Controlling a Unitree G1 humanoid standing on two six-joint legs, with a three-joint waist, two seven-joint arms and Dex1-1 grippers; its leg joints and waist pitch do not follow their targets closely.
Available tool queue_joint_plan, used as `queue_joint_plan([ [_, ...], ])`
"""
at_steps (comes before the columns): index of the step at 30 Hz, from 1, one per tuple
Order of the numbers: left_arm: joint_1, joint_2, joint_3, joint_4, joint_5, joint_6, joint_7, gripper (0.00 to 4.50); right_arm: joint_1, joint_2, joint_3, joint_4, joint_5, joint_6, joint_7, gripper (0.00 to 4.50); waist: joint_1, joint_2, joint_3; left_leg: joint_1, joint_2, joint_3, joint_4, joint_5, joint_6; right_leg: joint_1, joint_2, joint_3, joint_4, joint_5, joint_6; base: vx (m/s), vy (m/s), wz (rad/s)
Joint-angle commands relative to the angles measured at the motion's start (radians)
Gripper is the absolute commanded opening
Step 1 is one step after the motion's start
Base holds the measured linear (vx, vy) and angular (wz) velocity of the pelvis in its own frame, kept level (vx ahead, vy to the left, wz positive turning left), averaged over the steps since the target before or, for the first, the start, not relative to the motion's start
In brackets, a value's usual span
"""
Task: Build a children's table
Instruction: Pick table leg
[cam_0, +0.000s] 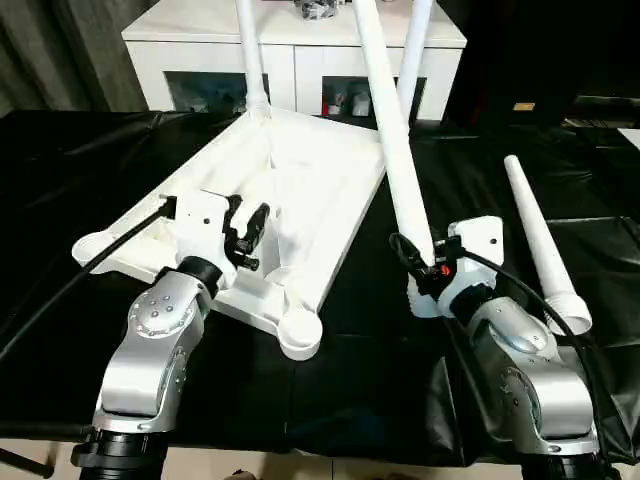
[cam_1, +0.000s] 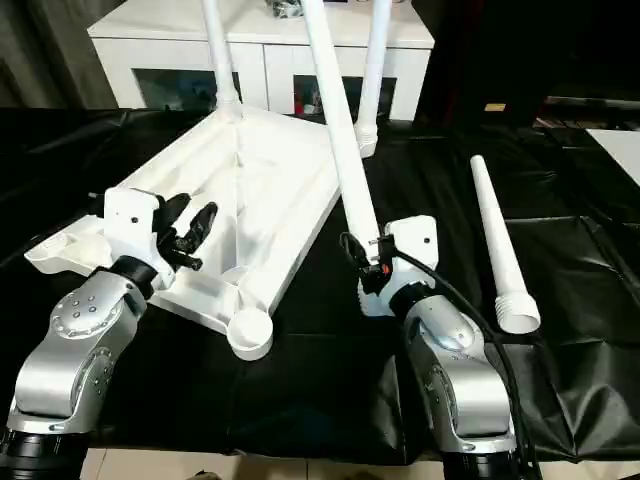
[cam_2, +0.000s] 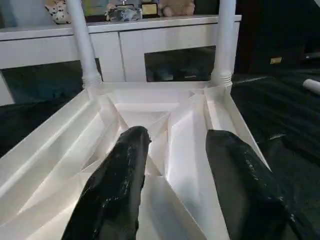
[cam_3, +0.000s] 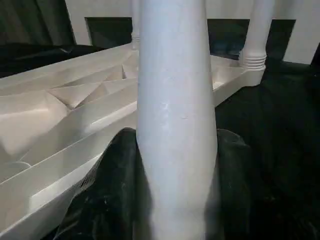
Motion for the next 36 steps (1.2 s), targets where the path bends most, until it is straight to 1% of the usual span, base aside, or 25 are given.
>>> queue_joint_plan([
  [1,0.002,0.0,0.007,0.004,0.007,-0.001,0.006,2.22,-0.007,-0.002,-0.005,-0.033,-0.002,-0.016,-0.004,1.85,0.001,0.003,-0.063,0.012,0.019,-0.005,-0.075,-0.22,-0.003,0.05,-0.034,0.031,-0.072,-0.191,-0.152,0.0,0.0,0.0],
  [11,0.002,0.0,0.007,0.004,0.007,-0.001,0.006,2.22,-0.007,-0.002,-0.005,-0.033,-0.002,-0.016,-0.004,1.85,0.001,0.004,-0.062,0.012,0.019,-0.006,-0.076,-0.228,-0.005,0.049,-0.034,0.031,-0.072,-0.2,-0.151,0.0,0.0,0.0],
  [13,0.002,0.0,0.007,0.004,0.007,-0.001,0.006,2.22,-0.007,-0.002,-0.005,-0.033,-0.002,-0.016,-0.004,1.85,0.001,0.002,-0.062,0.012,0.019,-0.006,-0.076,-0.228,-0.005,0.05,-0.034,0.031,-0.072,-0.203,-0.149,0.0,0.0,0.0],
  [19,0.002,0.0,0.007,0.004,0.007,-0.001,0.006,2.22,-0.007,-0.002,-0.005,-0.033,-0.002,-0.016,-0.004,1.85,0.001,0.004,-0.063,0.013,0.019,-0.006,-0.075,-0.227,-0.005,0.049,-0.034,0.031,-0.072,-0.195,-0.152,0.0,0.0,0.0],
  [23,0.002,0.0,0.007,0.004,0.007,-0.001,0.006,2.22,-0.007,-0.002,-0.005,-0.033,-0.002,-0.016,-0.004,1.85,0.001,0.002,-0.063,0.012,0.019,-0.005,-0.075,-0.222,-0.003,0.05,-0.034,0.031,-0.072,-0.197,-0.15,0.0,0.0,0.0],
  [36,0.002,0.0,0.007,0.004,0.007,-0.001,0.006,2.22,-0.007,-0.002,-0.005,-0.033,-0.002,-0.016,-0.004,1.85,0.001,0.003,-0.063,0.012,0.019,-0.006,-0.075,-0.215,-0.002,0.05,-0.034,0.031,-0.07,-0.186,-0.153,0.0,0.0,0.0],
])
